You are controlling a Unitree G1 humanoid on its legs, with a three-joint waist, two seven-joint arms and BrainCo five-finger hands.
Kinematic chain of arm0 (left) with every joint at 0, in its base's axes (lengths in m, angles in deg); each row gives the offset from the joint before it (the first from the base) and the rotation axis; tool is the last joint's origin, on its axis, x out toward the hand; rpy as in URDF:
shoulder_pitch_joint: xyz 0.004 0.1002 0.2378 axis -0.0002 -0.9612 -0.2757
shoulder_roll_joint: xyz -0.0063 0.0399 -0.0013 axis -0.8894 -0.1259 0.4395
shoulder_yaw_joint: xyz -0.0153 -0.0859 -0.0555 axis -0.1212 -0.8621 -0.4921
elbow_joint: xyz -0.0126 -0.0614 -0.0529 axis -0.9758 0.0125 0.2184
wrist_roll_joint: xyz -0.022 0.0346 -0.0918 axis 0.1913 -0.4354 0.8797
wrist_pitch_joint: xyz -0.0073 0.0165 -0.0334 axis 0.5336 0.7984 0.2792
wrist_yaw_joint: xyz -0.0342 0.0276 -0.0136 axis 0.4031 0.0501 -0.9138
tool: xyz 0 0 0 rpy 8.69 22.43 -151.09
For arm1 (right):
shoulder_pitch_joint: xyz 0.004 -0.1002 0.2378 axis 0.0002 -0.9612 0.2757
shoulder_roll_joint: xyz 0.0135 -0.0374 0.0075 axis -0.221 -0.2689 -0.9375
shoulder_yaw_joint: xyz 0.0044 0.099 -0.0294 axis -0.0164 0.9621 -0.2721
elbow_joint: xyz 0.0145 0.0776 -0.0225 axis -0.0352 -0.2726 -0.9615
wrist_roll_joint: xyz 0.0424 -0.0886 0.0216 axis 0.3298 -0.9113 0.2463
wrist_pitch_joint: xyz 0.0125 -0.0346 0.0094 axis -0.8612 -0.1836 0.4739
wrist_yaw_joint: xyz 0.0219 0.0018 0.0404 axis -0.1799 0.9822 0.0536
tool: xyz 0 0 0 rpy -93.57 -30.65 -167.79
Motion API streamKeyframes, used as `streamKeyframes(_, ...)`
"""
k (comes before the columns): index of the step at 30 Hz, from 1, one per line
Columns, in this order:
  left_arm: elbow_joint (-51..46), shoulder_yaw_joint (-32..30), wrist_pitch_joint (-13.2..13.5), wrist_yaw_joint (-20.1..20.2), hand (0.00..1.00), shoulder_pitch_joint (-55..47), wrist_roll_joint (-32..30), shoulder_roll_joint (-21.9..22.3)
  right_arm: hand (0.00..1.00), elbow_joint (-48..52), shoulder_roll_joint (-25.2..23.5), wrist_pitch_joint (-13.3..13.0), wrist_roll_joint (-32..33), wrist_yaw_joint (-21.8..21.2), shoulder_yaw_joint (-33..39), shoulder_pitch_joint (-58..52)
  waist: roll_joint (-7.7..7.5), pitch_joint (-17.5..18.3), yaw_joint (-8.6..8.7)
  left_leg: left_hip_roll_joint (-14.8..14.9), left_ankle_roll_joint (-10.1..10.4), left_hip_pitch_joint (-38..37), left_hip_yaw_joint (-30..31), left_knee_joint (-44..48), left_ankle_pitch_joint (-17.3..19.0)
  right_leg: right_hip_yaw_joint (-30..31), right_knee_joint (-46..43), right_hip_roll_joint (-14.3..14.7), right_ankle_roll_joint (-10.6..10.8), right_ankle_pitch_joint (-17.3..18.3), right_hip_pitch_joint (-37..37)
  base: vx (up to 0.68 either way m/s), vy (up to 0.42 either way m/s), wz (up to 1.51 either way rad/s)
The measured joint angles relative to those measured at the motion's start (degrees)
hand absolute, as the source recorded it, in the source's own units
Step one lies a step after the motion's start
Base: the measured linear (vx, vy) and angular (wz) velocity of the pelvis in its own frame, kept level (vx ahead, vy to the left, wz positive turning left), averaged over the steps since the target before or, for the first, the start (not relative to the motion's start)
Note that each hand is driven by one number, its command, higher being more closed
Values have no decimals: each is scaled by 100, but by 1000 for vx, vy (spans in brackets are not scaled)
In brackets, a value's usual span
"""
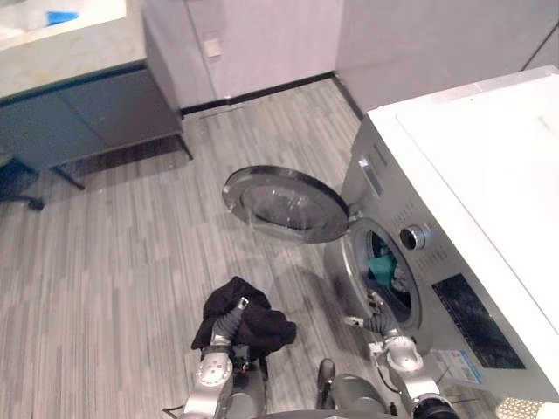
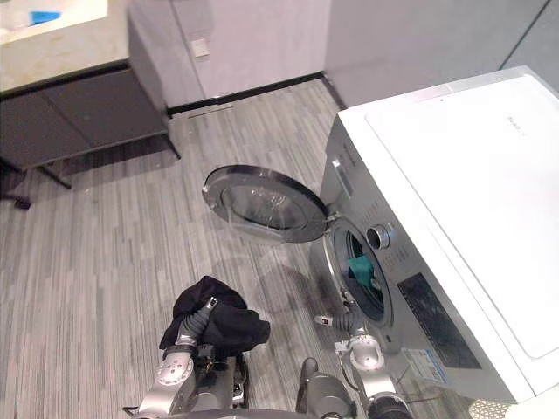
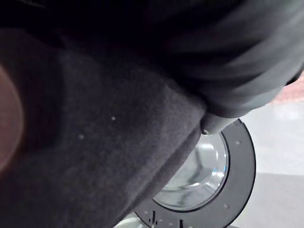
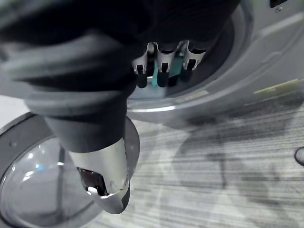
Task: Pick up the laundry basket with both hands and put the clothes into the washing machine.
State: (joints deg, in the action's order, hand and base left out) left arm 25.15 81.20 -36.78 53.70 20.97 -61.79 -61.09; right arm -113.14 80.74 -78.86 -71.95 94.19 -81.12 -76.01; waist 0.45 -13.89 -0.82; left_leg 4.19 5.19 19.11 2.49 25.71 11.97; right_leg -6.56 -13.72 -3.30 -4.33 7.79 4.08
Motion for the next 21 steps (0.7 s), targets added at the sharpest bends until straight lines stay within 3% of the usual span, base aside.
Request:
streamKeyframes(2,8,41,7,28,100,21,-2,16,0,-52,-7,-4,-12,12,31,-7,83,9,-11,-99,260,-172,644,-1112,-595,371,5,49,357,102,1,296,308,-129)
streamKeyframes(3,42,147,7,64,100,-1,-2,117,0,-65,145,-14,-25,65,11,14,421,25,-36,155,163,-218,968,-1293,-1331,681,26,325,650,269,-9,187,385,-140)
streamKeyframes(4,293,253,-22,113,100,248,-13,-7,0,-164,6,5,-39,108,33,65,226,-49,-17,18,186,-204,735,-1087,-1210,930,-55,143,760,279,98,164,368,-136)
streamKeyframes(6,305,413,-20,112,100,375,-130,-178,0,-129,-121,-4,-130,95,2,-54,0,-7,13,-151,-39,-344,180,-1176,-939,1366,-97,-133,968,344,236,84,306,-114)
streamKeyframes(10,302,473,-9,225,100,442,-509,-376,0,-116,-152,3,-141,87,-118,-56,-42,20,51,-198,-424,-536,-999,-1164,-662,2093,37,-378,1274,19,609,55,260,-146)
streamKeyframes(12,301,450,-11,227,100,497,-624,-486,0,-121,-151,12,-164,85,-150,-18,-41,20,108,-59,-478,-632,-1552,-1251,-666,1700,176,-388,1246,-310,790,58,127,-144)
streamKeyframes(14,301,382,-17,225,100,489,-655,-535,0,-122,-157,13,-201,83,-150,17,-41,20,166,68,-512,-850,-1997,-1442,-688,576,239,-475,1036,-477,832,62,44,-142)
streamKeyframes(15,269,367,-16,215,100,490,-665,-556,0,-192,-139,12,-222,83,-152,39,-44,22,155,133,-511,-1111,-2374,-1610,-686,-512,154,-628,854,-461,858,57,-19,-133)
streamKeyframes(16,260,367,-17,217,100,498,-667,-573,0,-234,-130,13,-224,87,-151,82,-34,24,180,148,-506,-1221,-2545,-1657,-683,-1187,67,-759,743,-411,848,54,-31,-127)
streamKeyframes(17,259,372,-16,224,100,524,-679,-612,0,-234,-101,14,-224,87,-152,88,3,28,259,154,-492,-1276,-2630,-1696,-675,-1548,-30,-848,726,-446,827,42,-37,-67)
streamKeyframes(19,259,372,-15,242,100,606,-832,-619,0,-238,-84,15,-217,82,-145,60,41,13,393,269,-348,-1314,-2731,-1572,-571,-1341,-35,-679,699,-426,860,54,-82,-58)
streamKeyframes(21,263,367,-14,283,100,617,-944,-634,0,-240,-59,14,-206,78,-149,8,55,-3,334,580,-211,-1227,-2912,-973,-322,-1091,-17,-494,615,-322,912,41,-117,-78)
